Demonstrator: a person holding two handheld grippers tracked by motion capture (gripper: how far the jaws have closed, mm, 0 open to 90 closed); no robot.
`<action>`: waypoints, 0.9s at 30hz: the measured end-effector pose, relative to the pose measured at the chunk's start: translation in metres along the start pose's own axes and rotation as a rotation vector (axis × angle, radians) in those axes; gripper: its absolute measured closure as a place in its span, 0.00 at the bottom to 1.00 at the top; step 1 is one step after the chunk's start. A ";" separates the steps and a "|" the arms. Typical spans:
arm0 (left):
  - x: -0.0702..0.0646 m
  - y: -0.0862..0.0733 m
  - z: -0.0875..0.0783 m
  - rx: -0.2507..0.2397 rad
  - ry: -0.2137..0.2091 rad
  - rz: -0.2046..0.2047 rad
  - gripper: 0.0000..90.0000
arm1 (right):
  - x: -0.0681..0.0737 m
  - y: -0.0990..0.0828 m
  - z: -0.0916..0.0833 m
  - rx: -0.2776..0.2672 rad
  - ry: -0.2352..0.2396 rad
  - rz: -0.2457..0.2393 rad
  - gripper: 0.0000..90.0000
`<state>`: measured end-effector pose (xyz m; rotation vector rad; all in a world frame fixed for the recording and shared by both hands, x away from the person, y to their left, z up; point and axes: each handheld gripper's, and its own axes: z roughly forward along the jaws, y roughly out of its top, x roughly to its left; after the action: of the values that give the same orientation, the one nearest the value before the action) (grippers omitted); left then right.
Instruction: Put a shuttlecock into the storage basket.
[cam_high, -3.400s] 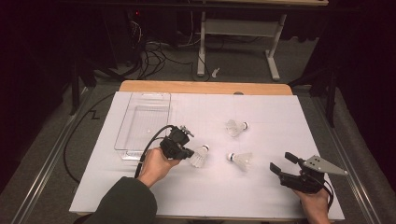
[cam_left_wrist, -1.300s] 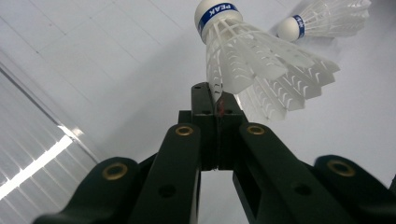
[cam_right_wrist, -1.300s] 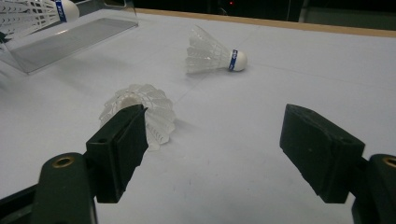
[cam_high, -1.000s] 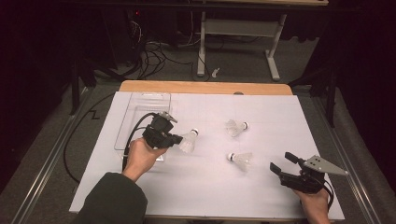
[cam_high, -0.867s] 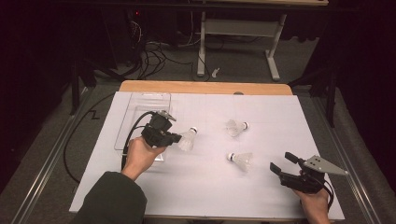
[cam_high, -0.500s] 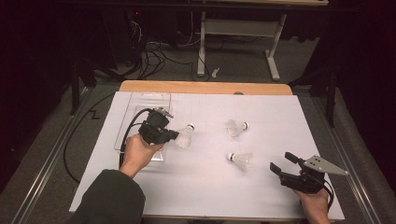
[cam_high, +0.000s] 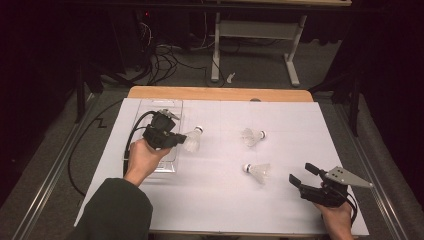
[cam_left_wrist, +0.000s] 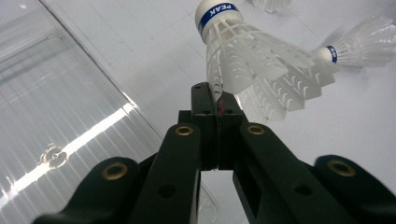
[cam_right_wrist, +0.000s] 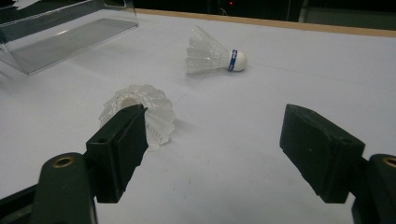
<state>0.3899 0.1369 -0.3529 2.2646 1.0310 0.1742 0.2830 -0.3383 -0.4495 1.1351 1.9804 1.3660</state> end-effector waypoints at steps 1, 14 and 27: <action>0.001 0.000 -0.001 0.000 0.003 -0.003 1.00 | 0.000 0.000 0.000 0.000 0.000 0.000 0.26; 0.016 0.003 -0.008 -0.021 0.039 -0.038 1.00 | 0.000 0.000 0.000 0.001 -0.001 0.001 0.26; 0.026 0.001 -0.012 -0.030 0.058 -0.071 1.00 | 0.000 0.000 0.000 0.001 0.000 0.001 0.26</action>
<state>0.4036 0.1608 -0.3463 2.2039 1.1294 0.2257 0.2831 -0.3383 -0.4496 1.1368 1.9804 1.3656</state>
